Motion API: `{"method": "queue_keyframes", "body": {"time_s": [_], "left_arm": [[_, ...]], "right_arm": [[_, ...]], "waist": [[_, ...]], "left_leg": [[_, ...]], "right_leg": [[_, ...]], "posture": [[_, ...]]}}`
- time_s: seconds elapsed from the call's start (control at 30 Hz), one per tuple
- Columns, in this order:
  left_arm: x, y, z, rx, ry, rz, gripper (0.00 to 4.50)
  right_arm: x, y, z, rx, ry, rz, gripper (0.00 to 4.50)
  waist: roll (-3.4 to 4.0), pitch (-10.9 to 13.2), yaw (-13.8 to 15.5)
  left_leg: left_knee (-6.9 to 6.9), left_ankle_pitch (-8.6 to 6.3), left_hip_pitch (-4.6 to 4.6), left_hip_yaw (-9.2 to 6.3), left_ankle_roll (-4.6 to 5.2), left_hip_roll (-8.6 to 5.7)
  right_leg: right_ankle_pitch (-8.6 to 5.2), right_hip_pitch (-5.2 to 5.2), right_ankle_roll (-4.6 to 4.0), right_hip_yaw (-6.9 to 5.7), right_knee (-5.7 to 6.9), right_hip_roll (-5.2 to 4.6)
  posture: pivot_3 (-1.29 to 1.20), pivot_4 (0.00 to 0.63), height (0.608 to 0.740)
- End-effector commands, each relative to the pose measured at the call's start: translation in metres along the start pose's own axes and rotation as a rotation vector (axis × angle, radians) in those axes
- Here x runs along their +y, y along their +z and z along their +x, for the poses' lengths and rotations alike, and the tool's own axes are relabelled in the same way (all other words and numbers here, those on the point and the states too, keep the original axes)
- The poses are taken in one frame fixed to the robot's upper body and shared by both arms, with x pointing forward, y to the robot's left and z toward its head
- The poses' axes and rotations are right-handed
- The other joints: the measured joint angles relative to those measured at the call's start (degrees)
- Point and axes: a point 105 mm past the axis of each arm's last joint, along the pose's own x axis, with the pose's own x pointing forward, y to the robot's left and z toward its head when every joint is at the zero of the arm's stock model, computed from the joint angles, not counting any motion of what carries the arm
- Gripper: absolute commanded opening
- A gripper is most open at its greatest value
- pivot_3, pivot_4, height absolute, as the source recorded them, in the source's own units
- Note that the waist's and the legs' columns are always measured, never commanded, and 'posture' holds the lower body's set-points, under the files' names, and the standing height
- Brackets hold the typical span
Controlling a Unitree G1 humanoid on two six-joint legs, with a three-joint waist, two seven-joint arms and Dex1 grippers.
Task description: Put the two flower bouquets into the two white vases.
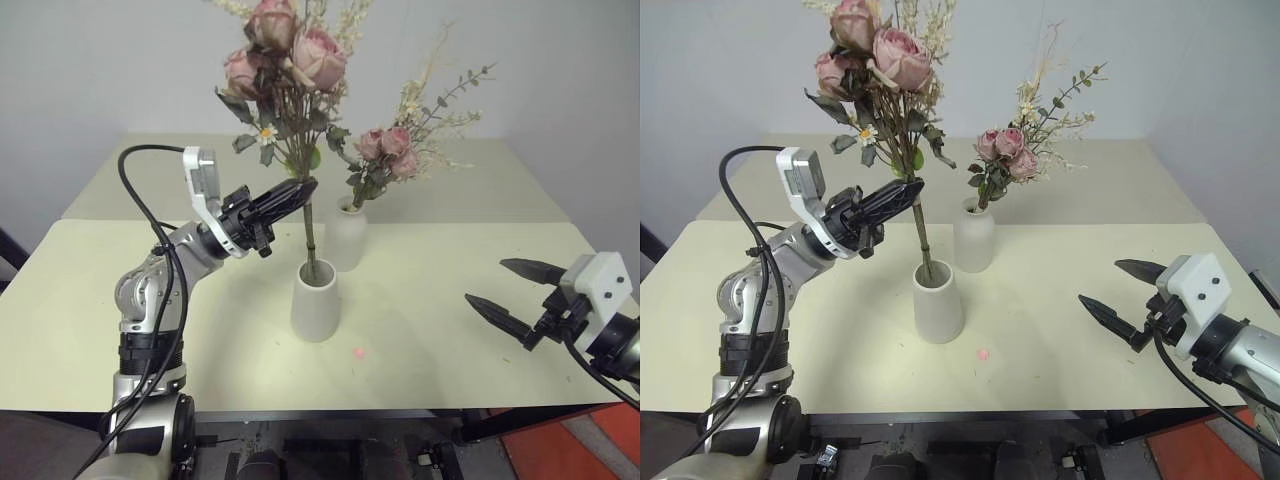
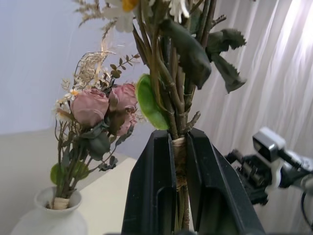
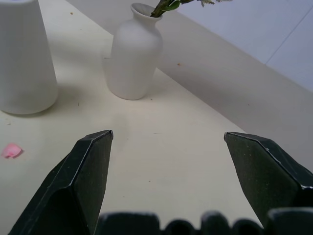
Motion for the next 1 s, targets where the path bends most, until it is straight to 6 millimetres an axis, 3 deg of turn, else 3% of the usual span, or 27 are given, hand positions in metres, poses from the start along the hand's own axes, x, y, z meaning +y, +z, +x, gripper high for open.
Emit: {"method": "queue_keyframes", "body": {"time_s": [0.03,0.4,1.0], "left_arm": [[-0.002,-0.006,0.0,0.03,-0.03,0.061,0.08],[-0.011,-0.022,-0.001,0.09,-0.091,0.116,0.08],[-0.025,-0.013,0.008,0.067,-0.149,0.194,0.08]], "right_arm": [[-0.002,0.012,-0.001,-0.042,-0.024,-0.048,4.3],[-0.001,0.011,-0.002,-0.036,-0.028,-0.047,4.3],[-0.002,0.009,-0.001,-0.036,-0.036,-0.047,4.3]], "waist": [[0.0,0.0,0.1],[0.0,0.0,0.1],[0.0,0.0,0.1]], "left_leg": [[0.0,0.0,0.0,0.0,0.0,0.0],[0.0,-0.01,0.0,0.0,0.01,0.01],[0.0,-0.01,-0.01,-0.01,0.02,0.02]], "right_leg": [[0.0,0.0,0.0,0.0,-0.01,0.0],[-0.01,0.01,0.02,-0.01,-0.02,0.0],[-0.02,-0.01,0.03,-0.01,-0.03,0.0]], "posture": [[0.0,0.15,0.74],[0.0,0.15,0.74],[0.0,0.15,0.74]]}}
